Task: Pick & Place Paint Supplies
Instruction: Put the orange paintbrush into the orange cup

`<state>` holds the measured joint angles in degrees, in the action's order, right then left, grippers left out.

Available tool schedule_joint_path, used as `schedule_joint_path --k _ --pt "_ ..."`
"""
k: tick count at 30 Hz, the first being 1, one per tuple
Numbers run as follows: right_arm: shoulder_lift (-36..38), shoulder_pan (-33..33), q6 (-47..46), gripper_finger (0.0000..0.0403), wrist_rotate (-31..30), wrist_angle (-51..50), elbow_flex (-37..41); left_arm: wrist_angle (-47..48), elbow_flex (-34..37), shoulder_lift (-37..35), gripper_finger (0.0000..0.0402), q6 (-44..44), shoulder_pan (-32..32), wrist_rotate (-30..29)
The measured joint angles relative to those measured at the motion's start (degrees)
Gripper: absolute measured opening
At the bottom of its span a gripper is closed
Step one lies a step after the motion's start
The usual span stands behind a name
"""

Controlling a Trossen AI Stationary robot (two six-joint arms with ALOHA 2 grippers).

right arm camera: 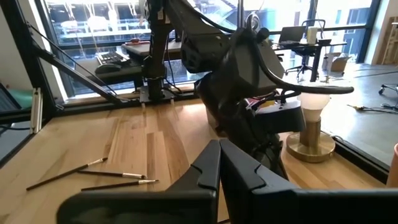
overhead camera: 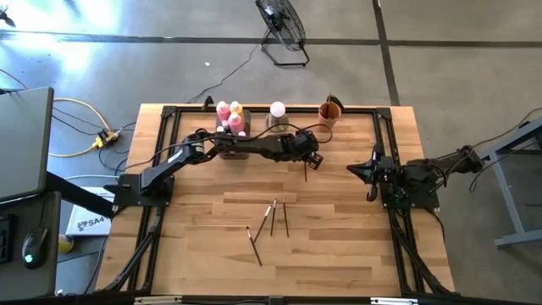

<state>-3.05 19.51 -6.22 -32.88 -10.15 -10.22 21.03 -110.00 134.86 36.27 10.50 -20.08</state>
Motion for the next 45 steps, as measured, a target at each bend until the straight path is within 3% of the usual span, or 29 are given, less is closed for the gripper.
schedule_joint_path --k 10,15,33,45 --pt "0.0 0.0 0.0 0.0002 0.0 -0.4 0.0 4.2 0.0 0.1 0.0001 -0.4 -0.3 5.6" --pt "0.0 0.0 0.0 0.0002 0.0 -0.4 0.0 7.1 0.0 0.1 0.0001 0.2 -1.0 4.0" --pt "0.0 0.0 -0.2 0.0002 0.0 -0.4 0.0 3.8 0.0 1.1 0.0001 0.2 -3.4 1.1" --pt "0.0 0.0 -0.2 0.0002 0.1 -0.6 0.0 4.4 -0.2 3.5 0.0001 0.2 -4.1 4.5"
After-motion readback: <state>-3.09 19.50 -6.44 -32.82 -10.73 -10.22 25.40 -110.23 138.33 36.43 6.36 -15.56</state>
